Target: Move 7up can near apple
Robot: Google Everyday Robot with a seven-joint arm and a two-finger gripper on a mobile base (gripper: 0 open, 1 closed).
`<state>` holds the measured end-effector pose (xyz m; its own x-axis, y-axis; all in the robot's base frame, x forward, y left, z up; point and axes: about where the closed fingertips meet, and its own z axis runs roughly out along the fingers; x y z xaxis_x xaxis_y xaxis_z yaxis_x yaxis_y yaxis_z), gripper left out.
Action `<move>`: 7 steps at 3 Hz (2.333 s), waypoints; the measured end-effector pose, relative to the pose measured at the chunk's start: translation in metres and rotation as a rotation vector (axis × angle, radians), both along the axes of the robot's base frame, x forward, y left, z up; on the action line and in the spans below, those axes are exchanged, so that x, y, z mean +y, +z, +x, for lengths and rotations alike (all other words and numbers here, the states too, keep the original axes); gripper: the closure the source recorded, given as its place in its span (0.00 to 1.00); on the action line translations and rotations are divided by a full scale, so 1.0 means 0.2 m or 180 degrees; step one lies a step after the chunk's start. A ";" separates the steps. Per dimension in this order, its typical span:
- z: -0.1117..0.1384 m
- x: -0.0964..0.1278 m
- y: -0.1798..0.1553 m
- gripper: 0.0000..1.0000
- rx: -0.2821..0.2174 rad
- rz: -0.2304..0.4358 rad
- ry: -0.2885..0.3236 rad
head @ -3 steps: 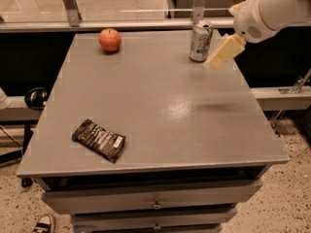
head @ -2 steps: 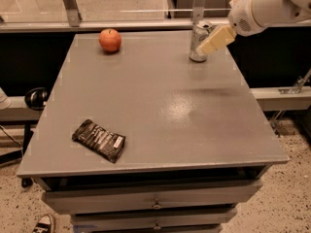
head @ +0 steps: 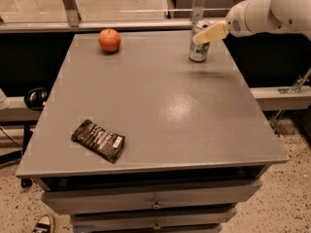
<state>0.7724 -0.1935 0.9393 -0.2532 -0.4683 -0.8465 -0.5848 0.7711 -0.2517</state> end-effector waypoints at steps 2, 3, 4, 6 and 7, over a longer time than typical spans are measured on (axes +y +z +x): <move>0.10 0.11 -0.16 0.00 0.0201 0.0458 -0.0001; 0.11 0.17 -0.21 0.18 0.0263 0.0511 0.0079; 0.09 0.17 -0.20 0.41 0.0230 0.0532 0.0149; -0.04 0.42 -0.05 0.88 0.0095 0.0795 0.0695; -0.11 0.70 0.03 1.00 0.0058 0.0885 0.1077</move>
Offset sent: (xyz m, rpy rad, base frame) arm 0.0264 0.0360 -0.0492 0.2012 0.1158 0.0154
